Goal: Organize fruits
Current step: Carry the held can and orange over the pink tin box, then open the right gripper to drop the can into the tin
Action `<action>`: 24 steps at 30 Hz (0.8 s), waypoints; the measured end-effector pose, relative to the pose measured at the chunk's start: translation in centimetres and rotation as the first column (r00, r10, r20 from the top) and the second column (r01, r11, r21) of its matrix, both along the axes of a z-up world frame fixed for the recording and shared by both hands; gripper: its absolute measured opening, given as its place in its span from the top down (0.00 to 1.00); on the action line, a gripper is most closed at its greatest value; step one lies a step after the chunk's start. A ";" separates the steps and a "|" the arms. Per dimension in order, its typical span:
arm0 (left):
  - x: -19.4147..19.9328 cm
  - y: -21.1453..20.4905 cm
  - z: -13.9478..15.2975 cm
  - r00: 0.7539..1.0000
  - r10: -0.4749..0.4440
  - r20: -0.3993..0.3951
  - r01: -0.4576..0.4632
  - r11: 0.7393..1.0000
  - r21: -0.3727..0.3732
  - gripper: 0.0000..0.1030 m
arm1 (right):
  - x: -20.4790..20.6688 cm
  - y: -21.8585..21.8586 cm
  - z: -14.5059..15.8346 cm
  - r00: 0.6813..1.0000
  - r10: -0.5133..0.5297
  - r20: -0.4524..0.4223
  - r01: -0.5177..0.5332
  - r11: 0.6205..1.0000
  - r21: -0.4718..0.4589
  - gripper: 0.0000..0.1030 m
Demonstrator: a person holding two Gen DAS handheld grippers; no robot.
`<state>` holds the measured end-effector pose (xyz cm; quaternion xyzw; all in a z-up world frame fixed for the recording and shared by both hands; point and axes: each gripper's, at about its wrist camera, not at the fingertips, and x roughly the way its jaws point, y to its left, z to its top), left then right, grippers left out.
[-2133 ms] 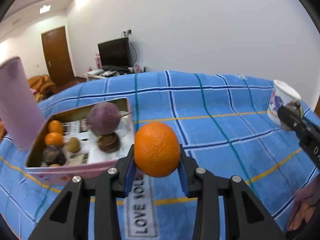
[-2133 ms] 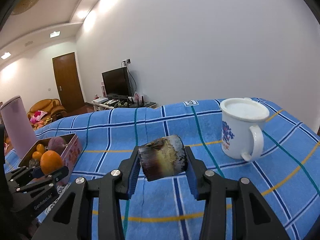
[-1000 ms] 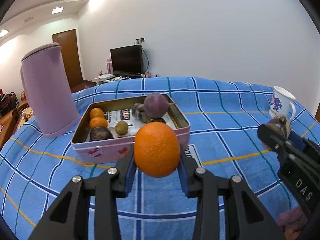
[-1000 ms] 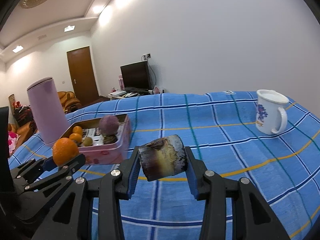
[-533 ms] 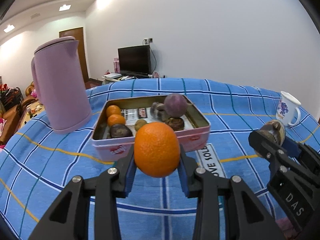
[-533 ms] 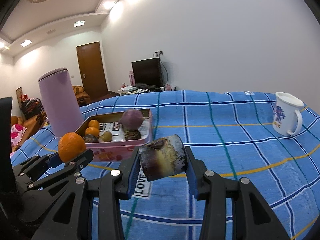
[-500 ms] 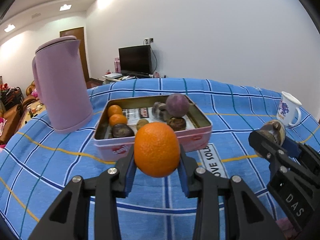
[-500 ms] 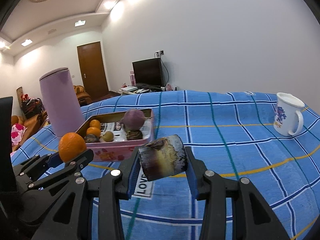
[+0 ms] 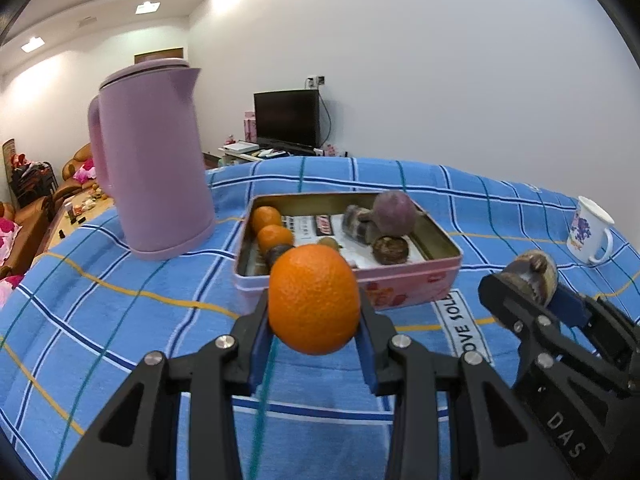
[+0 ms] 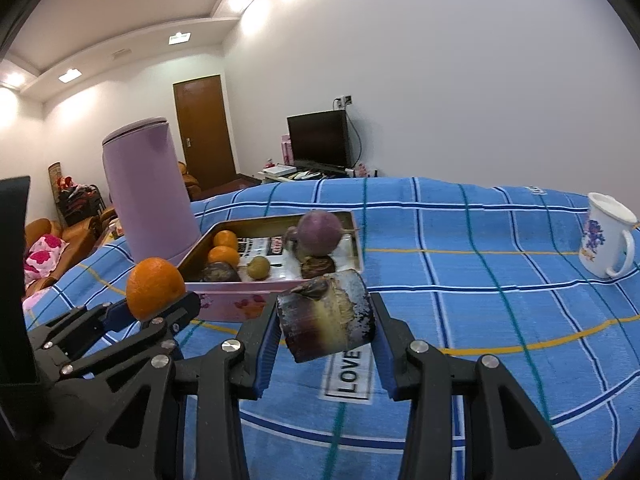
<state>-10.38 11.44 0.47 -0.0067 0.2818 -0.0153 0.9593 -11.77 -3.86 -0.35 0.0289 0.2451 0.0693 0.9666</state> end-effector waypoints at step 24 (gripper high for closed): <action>9.6 1.4 1.0 0.999 0.039 -0.016 -0.039 0.999 0.025 0.62 | 9.7 2.0 1.6 1.000 0.012 0.003 -0.012 0.998 0.067 0.57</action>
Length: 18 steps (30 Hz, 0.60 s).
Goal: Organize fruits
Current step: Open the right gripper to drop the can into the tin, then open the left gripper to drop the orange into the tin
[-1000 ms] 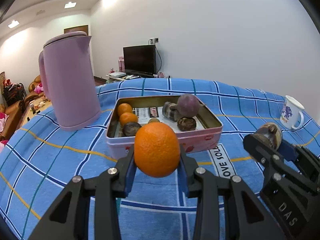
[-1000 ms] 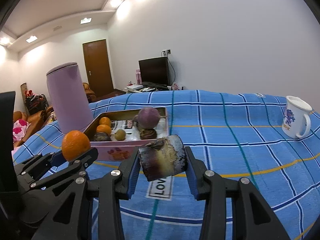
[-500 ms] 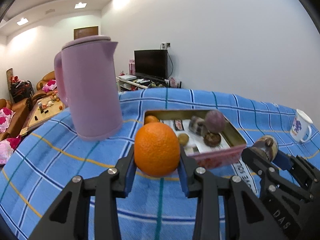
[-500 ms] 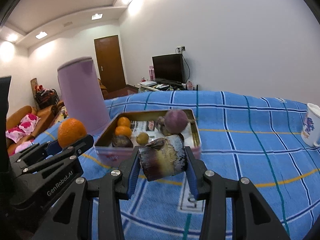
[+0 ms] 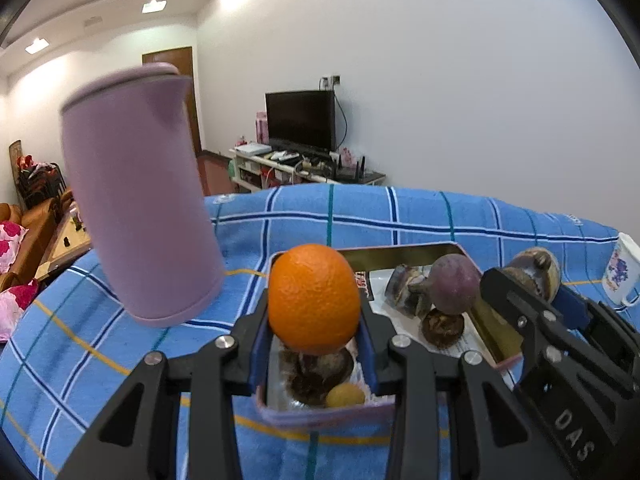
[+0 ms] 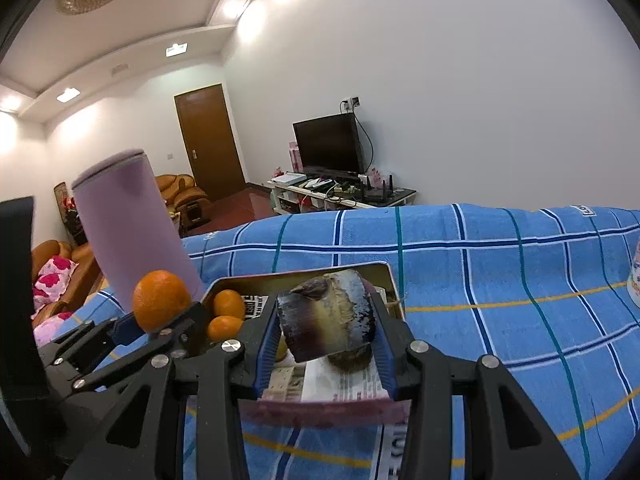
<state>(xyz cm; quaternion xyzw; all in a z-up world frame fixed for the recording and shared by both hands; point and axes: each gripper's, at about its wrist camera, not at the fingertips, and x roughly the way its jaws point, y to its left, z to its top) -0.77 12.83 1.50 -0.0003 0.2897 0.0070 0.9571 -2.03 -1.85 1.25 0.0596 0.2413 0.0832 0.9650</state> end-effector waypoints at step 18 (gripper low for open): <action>3.8 -0.1 -2.8 0.995 -0.014 -0.097 0.014 1.000 0.004 0.62 | 4.8 -1.2 -3.2 0.988 0.050 -0.147 -0.041 0.997 0.059 0.56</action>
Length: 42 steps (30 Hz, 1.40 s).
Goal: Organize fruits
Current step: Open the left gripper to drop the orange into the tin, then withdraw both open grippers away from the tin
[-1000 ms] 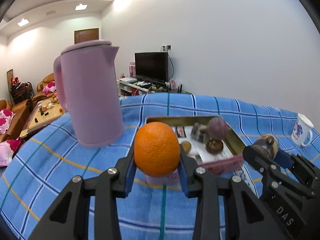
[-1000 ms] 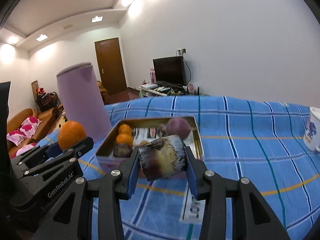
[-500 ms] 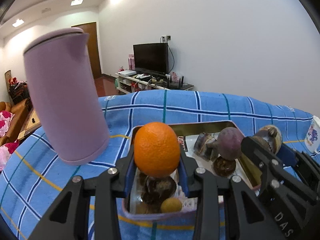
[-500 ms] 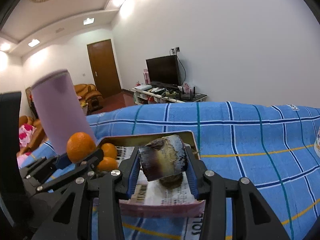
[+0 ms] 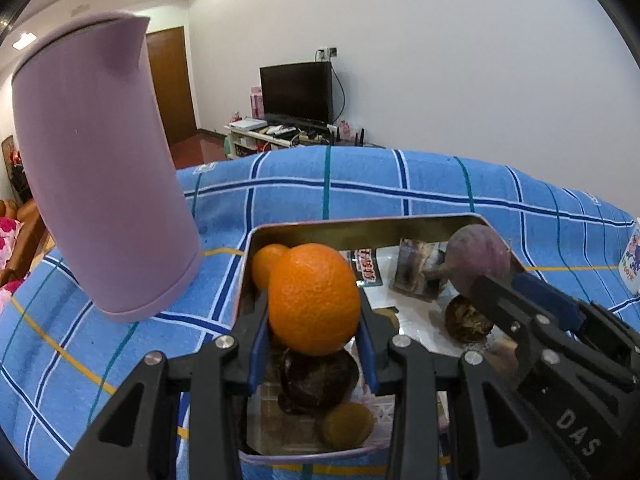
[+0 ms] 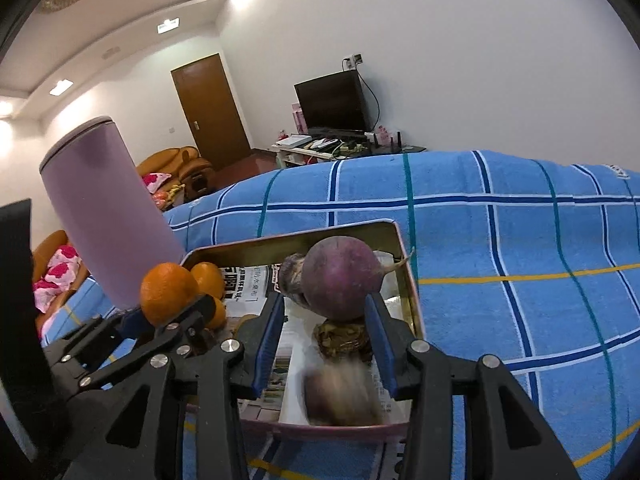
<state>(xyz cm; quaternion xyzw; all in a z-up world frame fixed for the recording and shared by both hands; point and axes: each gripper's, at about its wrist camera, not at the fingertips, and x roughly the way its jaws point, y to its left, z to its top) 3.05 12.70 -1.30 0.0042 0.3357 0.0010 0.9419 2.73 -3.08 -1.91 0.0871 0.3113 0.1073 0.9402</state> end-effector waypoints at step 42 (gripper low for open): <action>-15.0 1.1 3.2 0.930 0.047 0.366 -0.051 0.999 0.000 0.00 | -16.7 -0.8 3.8 0.873 -0.259 0.413 0.315 0.947 -0.070 0.23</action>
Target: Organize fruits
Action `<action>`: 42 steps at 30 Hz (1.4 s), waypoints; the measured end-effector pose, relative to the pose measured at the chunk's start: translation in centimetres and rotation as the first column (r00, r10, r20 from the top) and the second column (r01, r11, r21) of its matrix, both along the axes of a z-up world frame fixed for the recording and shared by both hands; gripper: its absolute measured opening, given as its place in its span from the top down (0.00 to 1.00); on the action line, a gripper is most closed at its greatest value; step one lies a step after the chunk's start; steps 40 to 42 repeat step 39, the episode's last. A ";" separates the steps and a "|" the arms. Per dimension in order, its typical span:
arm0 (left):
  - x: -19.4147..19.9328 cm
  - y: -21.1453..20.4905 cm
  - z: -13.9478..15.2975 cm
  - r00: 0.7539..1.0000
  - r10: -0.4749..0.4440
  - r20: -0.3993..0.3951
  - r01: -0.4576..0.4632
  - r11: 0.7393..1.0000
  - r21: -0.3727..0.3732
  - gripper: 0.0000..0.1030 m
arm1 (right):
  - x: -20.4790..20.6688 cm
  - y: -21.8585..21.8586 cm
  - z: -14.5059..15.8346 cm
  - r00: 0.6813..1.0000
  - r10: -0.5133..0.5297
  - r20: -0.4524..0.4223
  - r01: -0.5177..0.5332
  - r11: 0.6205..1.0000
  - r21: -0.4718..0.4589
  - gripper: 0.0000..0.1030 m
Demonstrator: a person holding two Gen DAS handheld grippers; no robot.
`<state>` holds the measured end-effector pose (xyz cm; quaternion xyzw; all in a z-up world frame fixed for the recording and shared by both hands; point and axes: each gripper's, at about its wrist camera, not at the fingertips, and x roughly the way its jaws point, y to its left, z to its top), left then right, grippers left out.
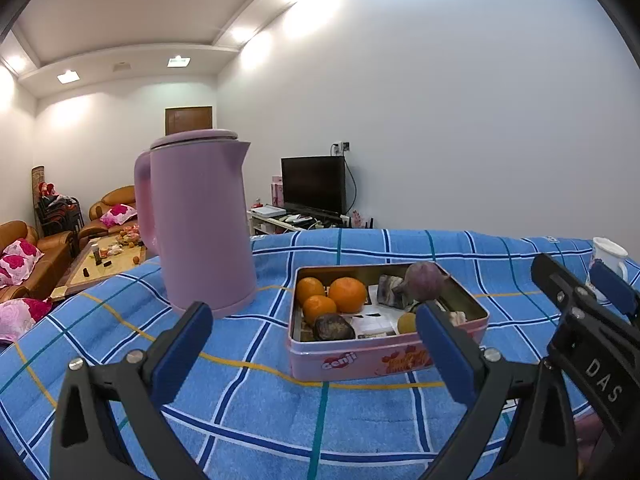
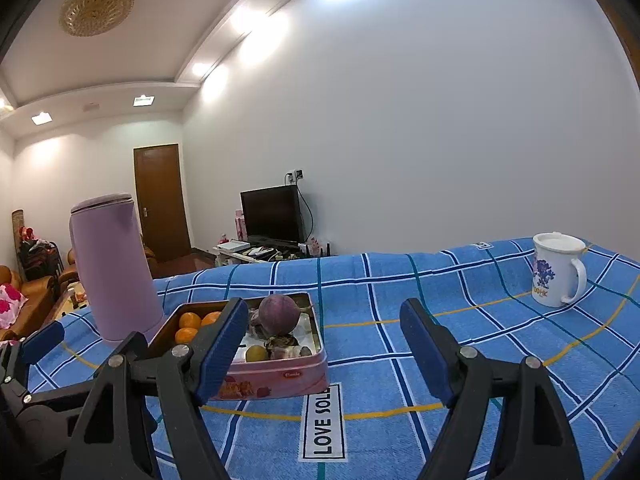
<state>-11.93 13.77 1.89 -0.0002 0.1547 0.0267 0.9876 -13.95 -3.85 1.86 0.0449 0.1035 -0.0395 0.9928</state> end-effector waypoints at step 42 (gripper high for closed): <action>0.3 -0.3 -0.3 1.000 -0.012 -0.008 0.012 1.000 0.004 0.00 | -0.4 -0.3 0.1 1.000 -0.022 -0.004 0.022 1.000 0.012 0.23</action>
